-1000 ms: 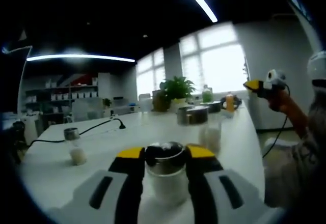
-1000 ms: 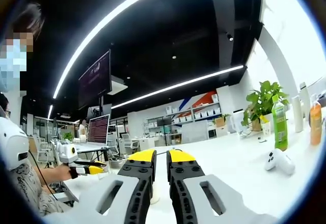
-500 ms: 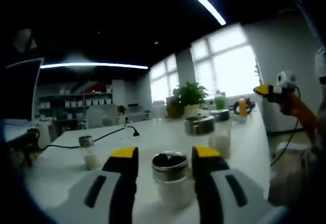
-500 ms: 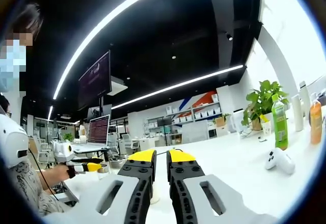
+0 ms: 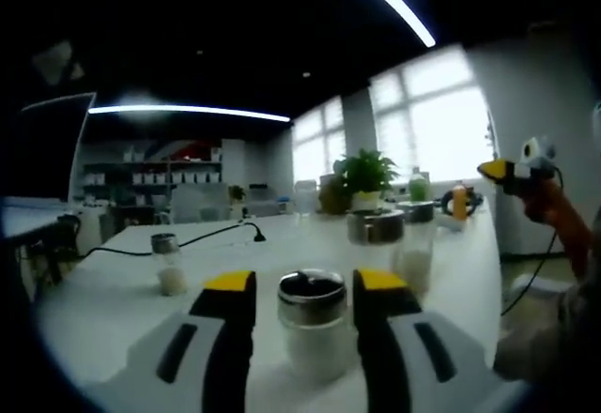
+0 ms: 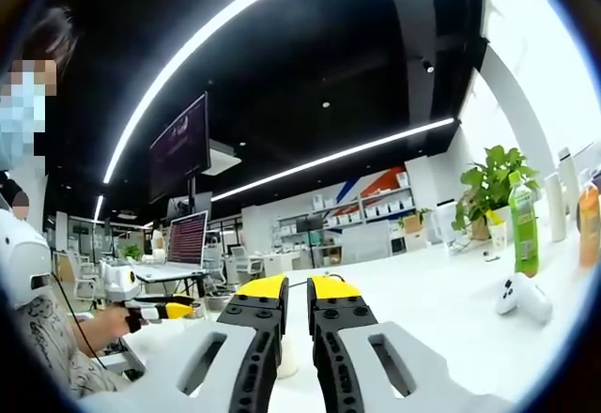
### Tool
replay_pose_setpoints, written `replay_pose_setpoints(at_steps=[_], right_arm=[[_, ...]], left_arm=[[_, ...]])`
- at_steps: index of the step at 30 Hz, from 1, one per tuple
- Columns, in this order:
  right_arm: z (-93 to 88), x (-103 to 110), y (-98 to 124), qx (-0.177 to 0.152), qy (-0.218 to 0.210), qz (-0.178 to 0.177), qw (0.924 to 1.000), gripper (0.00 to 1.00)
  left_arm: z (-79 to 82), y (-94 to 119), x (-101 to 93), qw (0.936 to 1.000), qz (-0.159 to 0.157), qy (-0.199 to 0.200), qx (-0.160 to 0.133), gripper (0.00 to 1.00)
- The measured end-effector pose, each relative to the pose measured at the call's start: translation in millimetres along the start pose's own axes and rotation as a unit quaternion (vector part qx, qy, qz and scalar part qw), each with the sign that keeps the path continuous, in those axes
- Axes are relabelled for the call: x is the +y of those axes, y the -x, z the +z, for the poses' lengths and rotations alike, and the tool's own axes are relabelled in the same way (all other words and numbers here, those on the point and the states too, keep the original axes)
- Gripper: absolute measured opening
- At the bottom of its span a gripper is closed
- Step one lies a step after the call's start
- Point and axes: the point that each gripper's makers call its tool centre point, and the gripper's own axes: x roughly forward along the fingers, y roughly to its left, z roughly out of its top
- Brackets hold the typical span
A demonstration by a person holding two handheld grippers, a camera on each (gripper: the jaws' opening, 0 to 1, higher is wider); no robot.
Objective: Rotate the seasoning bottle until the label or dispensing opening points toward the visible target arrow and the bottle remains upright within the marked orientation range
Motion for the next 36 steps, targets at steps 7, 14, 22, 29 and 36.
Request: replay_pose_setpoints(at_steps=[7,14,22,29,36], right_arm=[[-4.3,5.2,-11.5,0.004,-0.004,0.021,0.9998,0.06],[-3.7,3.9,-10.2,0.003,-0.005,0.023,0.9997,0.06],[1.9,3.4,-4.6,-0.004,-0.001,0.024,0.9997,0.06],[3.1,7.9,-7.6,-0.007,-0.002,0.038,0.9993,0.06],[6.3,19.6,-17.4,-0.01,-0.001,0.069,0.9975,0.06]], left_arm=[[1.4,-0.1,2.2,0.9998,0.011,-0.014,0.0,0.39],[-0.2,-2.5,-3.0,1.0,0.003,-0.001,-0.002,0.32],[-0.3,-0.2,-11.2,0.999,-0.043,0.014,-0.006,0.31],[-2.7,2.0,-15.8,0.9951,-0.098,0.009,0.007,0.31],[-3.0,0.6,-17.3,0.9878,-0.15,0.001,0.042,0.31]])
